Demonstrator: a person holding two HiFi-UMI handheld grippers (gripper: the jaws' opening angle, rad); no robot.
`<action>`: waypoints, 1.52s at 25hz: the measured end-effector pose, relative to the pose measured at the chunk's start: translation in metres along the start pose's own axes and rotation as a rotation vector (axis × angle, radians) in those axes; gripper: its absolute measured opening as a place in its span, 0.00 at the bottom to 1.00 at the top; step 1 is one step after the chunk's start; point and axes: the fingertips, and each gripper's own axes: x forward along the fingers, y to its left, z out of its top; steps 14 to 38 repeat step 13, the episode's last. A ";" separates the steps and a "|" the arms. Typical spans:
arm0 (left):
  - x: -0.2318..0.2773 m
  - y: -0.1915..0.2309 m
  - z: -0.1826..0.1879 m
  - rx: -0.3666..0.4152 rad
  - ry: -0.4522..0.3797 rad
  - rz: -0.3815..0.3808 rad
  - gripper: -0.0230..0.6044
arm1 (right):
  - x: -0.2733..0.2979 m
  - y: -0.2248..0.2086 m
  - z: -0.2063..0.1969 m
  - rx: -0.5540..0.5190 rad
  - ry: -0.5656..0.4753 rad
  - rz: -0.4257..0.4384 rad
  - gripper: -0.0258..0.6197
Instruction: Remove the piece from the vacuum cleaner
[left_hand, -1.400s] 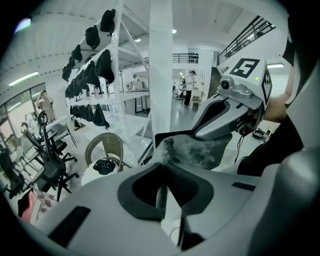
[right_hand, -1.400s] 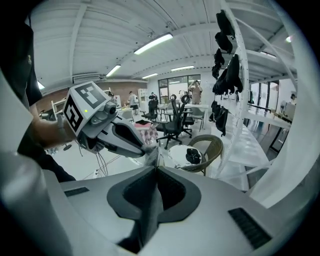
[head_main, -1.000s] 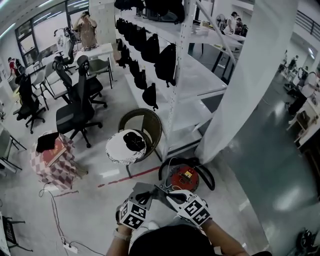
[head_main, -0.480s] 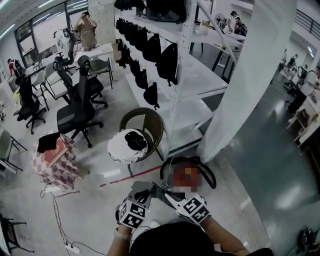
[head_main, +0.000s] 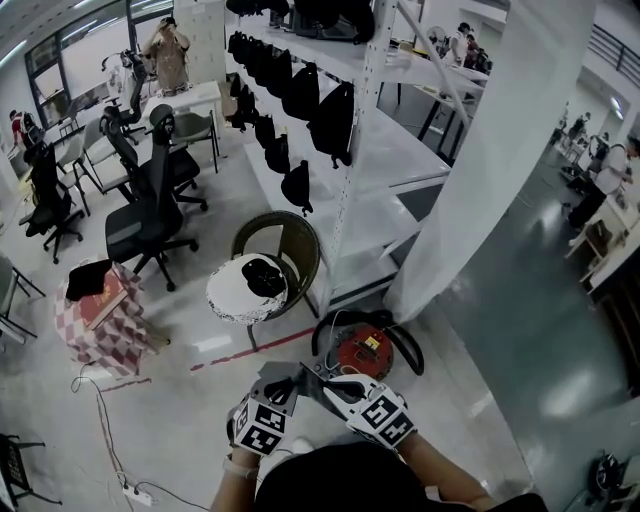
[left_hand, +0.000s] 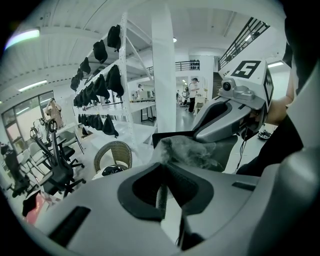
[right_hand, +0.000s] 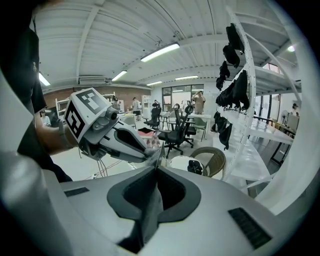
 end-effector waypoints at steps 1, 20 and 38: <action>0.000 0.000 0.000 0.001 0.001 -0.001 0.11 | 0.000 0.000 -0.001 -0.001 0.001 -0.001 0.10; 0.007 -0.001 0.001 -0.002 0.008 -0.012 0.11 | 0.001 -0.007 -0.005 0.010 0.004 -0.001 0.10; 0.007 -0.001 0.001 -0.002 0.008 -0.012 0.11 | 0.001 -0.007 -0.005 0.010 0.004 -0.001 0.10</action>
